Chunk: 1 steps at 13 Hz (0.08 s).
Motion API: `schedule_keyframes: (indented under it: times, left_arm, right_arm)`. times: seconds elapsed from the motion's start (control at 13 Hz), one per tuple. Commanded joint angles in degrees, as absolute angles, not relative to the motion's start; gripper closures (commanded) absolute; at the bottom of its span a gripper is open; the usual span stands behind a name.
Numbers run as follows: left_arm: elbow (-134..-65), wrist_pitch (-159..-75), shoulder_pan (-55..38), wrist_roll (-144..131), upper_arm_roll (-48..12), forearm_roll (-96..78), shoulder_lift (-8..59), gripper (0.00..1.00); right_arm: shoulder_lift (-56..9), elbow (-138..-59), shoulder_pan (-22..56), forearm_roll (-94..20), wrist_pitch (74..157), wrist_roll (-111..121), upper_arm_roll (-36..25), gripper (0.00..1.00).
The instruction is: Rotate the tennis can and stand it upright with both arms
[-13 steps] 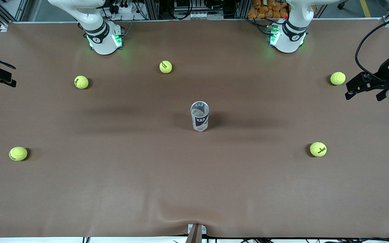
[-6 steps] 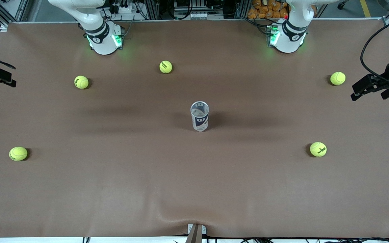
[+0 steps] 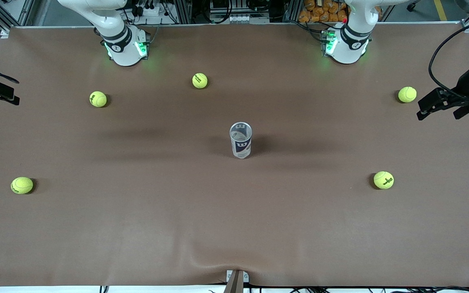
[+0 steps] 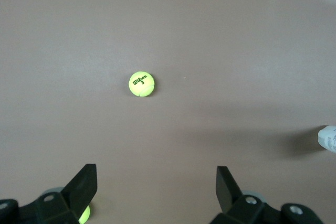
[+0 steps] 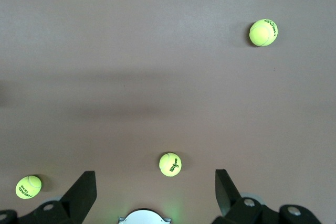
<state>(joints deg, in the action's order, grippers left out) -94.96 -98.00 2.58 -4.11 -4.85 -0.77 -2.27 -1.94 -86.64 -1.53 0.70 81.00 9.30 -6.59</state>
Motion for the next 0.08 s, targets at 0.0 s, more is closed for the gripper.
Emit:
schedule_keyframes:
  times: [0.0]
  left_arm:
    - [-93.78,-96.77,2.99,-3.52,-5.19,0.53,-2.02,0.00]
  right_arm:
    - [-1.58,-86.57,-2.64,-0.09,81.04,9.67,-5.98,0.00]
